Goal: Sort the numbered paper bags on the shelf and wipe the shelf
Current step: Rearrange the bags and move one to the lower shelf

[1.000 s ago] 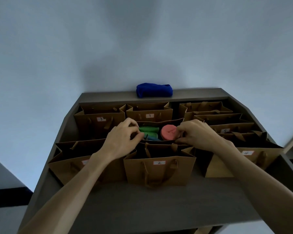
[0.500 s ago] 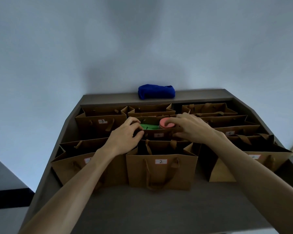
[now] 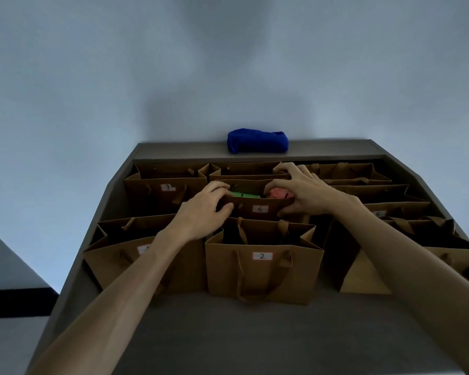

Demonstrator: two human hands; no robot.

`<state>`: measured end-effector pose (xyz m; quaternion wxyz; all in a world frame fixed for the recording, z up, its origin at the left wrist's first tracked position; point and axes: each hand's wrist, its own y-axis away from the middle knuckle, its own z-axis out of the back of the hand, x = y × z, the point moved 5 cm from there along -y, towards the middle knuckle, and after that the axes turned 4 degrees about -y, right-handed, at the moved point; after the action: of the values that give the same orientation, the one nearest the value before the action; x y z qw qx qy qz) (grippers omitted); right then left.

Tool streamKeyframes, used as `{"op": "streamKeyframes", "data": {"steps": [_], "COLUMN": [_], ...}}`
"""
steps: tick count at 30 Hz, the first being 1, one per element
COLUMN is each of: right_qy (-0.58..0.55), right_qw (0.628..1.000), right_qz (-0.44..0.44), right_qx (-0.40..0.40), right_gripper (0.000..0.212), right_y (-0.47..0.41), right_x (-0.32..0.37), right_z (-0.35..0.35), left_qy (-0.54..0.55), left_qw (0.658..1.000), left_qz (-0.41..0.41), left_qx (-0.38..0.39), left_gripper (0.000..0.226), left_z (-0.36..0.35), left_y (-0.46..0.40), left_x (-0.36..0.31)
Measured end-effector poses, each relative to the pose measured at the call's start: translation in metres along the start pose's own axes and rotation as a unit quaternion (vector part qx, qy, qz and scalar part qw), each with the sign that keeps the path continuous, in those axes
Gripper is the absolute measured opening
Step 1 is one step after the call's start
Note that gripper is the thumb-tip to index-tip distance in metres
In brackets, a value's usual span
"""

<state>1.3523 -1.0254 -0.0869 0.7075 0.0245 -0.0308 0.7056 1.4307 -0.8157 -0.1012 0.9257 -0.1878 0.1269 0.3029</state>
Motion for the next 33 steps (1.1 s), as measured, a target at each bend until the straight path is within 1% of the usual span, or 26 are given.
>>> {"op": "streamKeyframes", "data": {"steps": [3, 7, 11, 14, 16, 19, 21, 23, 25, 27, 31, 33], "right_qy": [-0.041, -0.091, -0.142, -0.207, -0.273, -0.355, -0.425, -0.484, -0.520, -0.553, -0.609, -0.630], "right_qw": [0.999, 0.995, 0.989, 0.977, 0.960, 0.926, 0.888, 0.850, 0.823, 0.799, 0.752, 0.732], "right_qz": [-0.005, 0.018, 0.031, 0.035, 0.035, 0.022, 0.002, -0.014, -0.019, -0.024, -0.031, -0.034], "right_qx": [0.026, 0.039, 0.019, -0.021, -0.055, -0.128, -0.173, -0.206, -0.225, -0.237, -0.251, -0.256], "right_gripper": [0.059, 0.050, 0.043, 0.039, 0.039, 0.043, 0.044, 0.045, 0.043, 0.042, 0.045, 0.042], "right_y": [-0.005, -0.011, -0.007, 0.000, 0.009, 0.024, 0.033, 0.039, 0.042, 0.044, 0.049, 0.052], "right_x": [-0.003, 0.001, 0.003, 0.001, 0.000, -0.001, -0.002, -0.001, 0.002, 0.006, 0.020, 0.029], "right_z": [-0.006, -0.010, -0.006, 0.011, 0.032, 0.065, 0.079, 0.086, 0.088, 0.087, 0.082, 0.080], "left_qy": [0.008, 0.025, 0.095, 0.166, 0.219, 0.304, 0.358, 0.429, 0.492, 0.530, 0.571, 0.583], "left_qw": [1.000, 0.999, 0.993, 0.980, 0.965, 0.933, 0.910, 0.878, 0.847, 0.827, 0.807, 0.800], "left_qz": [0.008, 0.025, 0.051, 0.072, 0.098, 0.132, 0.140, 0.142, 0.140, 0.132, 0.100, 0.084], "left_qx": [-0.004, -0.018, -0.052, -0.086, -0.106, -0.140, -0.157, -0.157, -0.145, -0.129, -0.115, -0.119], "left_gripper": [0.036, 0.041, 0.050, 0.051, 0.055, 0.063, 0.066, 0.073, 0.081, 0.088, 0.091, 0.088], "left_z": [0.000, 0.002, 0.008, 0.015, 0.020, 0.028, 0.034, 0.037, 0.039, 0.041, 0.046, 0.049], "left_y": [-0.001, -0.001, 0.000, 0.000, 0.000, 0.001, 0.001, -0.001, -0.005, -0.008, -0.011, -0.011], "left_x": [0.002, 0.003, 0.004, 0.007, 0.011, 0.015, 0.011, 0.008, 0.004, -0.002, -0.019, -0.027]}}
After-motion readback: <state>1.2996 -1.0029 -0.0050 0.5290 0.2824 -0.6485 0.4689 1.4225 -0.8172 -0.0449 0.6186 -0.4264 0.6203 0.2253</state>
